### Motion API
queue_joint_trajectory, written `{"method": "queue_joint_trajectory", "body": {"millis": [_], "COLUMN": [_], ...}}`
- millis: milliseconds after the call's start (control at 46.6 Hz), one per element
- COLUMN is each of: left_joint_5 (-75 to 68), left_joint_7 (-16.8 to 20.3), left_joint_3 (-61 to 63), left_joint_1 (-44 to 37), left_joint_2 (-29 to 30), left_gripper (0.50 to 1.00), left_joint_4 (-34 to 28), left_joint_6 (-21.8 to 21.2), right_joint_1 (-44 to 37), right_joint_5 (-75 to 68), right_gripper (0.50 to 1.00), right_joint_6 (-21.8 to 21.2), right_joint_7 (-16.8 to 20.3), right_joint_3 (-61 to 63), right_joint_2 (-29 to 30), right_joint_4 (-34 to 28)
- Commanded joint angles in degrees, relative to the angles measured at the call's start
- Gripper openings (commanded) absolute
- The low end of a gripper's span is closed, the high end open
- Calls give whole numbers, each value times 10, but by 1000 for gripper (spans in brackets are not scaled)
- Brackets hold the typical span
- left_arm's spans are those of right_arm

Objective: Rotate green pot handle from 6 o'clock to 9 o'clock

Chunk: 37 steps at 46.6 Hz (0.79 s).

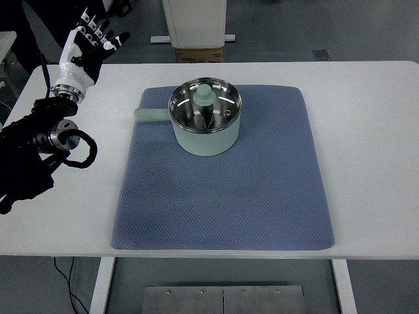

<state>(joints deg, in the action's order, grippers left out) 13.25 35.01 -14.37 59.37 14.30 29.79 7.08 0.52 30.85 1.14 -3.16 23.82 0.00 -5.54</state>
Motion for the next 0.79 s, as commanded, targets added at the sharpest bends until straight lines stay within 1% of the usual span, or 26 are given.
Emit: {"method": "queue_joint_trajectory", "body": {"millis": [0,43,150,193,451,773], "left_joint_5": [4,9,23,24,25,24], "left_joint_7": [0,0,-48,-54,-54,-53], "left_joint_3": [-19,-30,-55,-64,-87,-90], "left_joint_1": [-10,-15,-32,-38,-56,-77], "left_joint_2": [-23,-31,-42,-46,-65,-82], "left_gripper": [1000,1000,1000,1000,1000,1000], "left_joint_4": [-25,-34,-40,-40,-58,-59], "left_joint_6": [0,0,0,0,4,9], "right_joint_1": [0,0,0,0,0,-1], "right_joint_5": [0,0,0,0,0,0], "right_gripper": [1000,1000,1000,1000,1000,1000], "right_joint_6": [0,0,0,0,0,0], "right_joint_7": [0,0,0,0,0,0], "right_joint_3": [0,0,0,0,0,0], "right_joint_2": [0,0,0,0,0,0], "right_joint_4": [0,0,0,0,0,-2]}}
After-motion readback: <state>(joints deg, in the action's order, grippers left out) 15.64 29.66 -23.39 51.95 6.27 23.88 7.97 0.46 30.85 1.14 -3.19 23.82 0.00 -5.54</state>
